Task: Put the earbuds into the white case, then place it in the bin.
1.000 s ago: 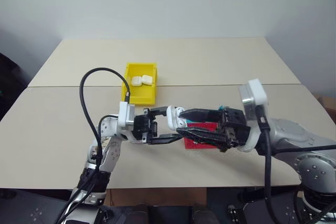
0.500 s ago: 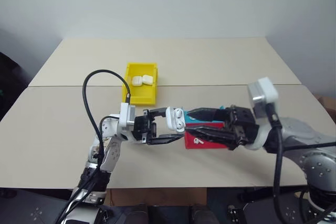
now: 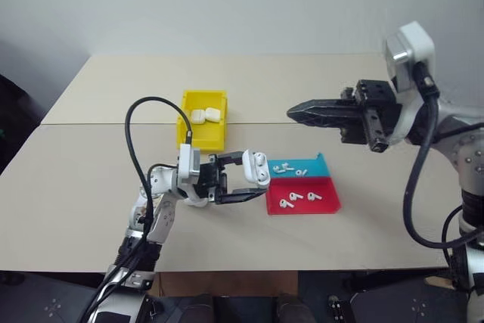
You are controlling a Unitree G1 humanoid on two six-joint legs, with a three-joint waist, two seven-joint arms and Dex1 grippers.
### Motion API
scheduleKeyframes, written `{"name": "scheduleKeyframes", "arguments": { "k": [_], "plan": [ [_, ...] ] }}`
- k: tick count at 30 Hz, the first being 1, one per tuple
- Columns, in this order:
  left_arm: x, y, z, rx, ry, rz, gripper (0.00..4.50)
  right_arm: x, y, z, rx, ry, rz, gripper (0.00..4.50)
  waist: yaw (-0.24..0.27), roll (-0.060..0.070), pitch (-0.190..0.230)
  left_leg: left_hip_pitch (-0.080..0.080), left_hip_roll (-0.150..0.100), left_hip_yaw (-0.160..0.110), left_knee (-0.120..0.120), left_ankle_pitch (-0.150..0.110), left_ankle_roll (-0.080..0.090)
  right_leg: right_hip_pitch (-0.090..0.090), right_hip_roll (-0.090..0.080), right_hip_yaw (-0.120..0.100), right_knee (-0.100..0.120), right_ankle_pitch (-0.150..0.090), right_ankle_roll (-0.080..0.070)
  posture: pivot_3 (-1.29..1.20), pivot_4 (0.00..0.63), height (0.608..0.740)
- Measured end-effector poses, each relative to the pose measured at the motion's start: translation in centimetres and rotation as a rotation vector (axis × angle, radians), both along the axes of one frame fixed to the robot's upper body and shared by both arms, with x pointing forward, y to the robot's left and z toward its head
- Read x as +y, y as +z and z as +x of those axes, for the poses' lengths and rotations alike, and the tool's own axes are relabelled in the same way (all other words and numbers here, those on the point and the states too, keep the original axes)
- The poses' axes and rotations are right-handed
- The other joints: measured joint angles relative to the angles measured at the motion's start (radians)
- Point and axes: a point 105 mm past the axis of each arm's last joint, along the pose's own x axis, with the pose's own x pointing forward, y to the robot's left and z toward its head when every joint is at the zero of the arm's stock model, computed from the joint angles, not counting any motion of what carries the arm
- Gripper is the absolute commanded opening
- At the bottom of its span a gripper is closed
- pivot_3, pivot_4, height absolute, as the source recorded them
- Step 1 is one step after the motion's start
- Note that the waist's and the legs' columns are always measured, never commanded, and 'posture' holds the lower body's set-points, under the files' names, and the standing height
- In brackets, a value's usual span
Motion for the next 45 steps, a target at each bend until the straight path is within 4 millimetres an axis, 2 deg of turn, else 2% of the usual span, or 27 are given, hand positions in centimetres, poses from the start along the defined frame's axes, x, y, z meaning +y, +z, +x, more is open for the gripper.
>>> {"name": "scheduleKeyframes", "arguments": {
  "k": [2,9,14,19,27,32,38,45],
  "plan": [
    [-0.2,0.4,0.1,-0.017,-0.010,0.013,2.74,0.7,0.8,-0.3,-0.006,0.041,-0.011,0.02,0.000,0.000,0.000,0.000,0.000,0.000,0.000,0.000,0.000,0.000,0.000,0.000,0.000,0.000,0.000,0.00,0.150,0.740],
    [-0.7,0.6,0.3,-0.017,-0.033,0.078,2.74,3.4,1.0,-0.2,0.104,0.152,-0.045,0.02,0.000,0.000,0.000,-0.001,0.000,0.000,0.000,0.000,0.000,-0.001,0.000,0.000,0.000,0.000,0.000,0.00,0.150,0.740],
    [-0.8,0.9,0.8,-0.025,-0.028,0.101,2.74,4.9,0.6,-0.2,0.072,0.161,-0.185,0.02,0.002,0.000,0.000,-0.003,0.000,-0.001,0.000,0.000,0.000,-0.002,0.000,-0.001,0.000,0.000,0.000,0.00,0.150,0.740],
    [-1.1,1.2,1.3,-0.036,-0.025,0.135,2.74,4.8,0.5,0.2,0.046,0.150,-0.347,0.02,0.001,0.000,0.000,-0.005,0.000,-0.001,0.000,0.000,0.000,-0.005,0.000,-0.001,0.001,0.000,0.000,0.00,0.150,0.740],
    [-1.1,0.9,1.6,-0.033,-0.021,0.149,2.74,4.9,-1.3,1.0,0.033,0.148,-0.508,0.02,-0.001,0.000,0.000,-0.008,0.000,-0.001,0.000,0.000,0.000,-0.009,0.000,-0.001,0.002,0.000,0.000,0.00,0.150,0.740],
    [-1.4,1.0,1.8,-0.056,-0.013,0.170,2.74,5.8,-2.4,1.1,0.012,0.149,-0.568,0.02,0.000,0.000,0.000,-0.011,0.000,-0.001,0.000,0.002,-0.002,-0.014,0.000,-0.001,0.004,0.000,0.000,0.00,0.150,0.740],
    [-1.5,0.8,2.0,-0.044,-0.014,0.165,2.74,6.2,-2.0,0.9,-0.052,0.149,-0.598,0.02,0.000,0.000,0.000,-0.012,0.000,-0.001,0.000,0.002,-0.002,-0.014,0.000,-0.001,0.004,0.000,0.000,0.00,0.150,0.740],
    [-1.7,1.1,1.9,-0.055,-0.020,0.143,2.74,5.5,-2.5,0.9,-0.104,0.154,-0.644,0.02,0.000,0.000,0.000,-0.012,0.000,-0.001,0.001,0.002,-0.002,-0.014,0.000,-0.001,0.004,0.000,0.000,0.00,0.150,0.740]
  ]
}}
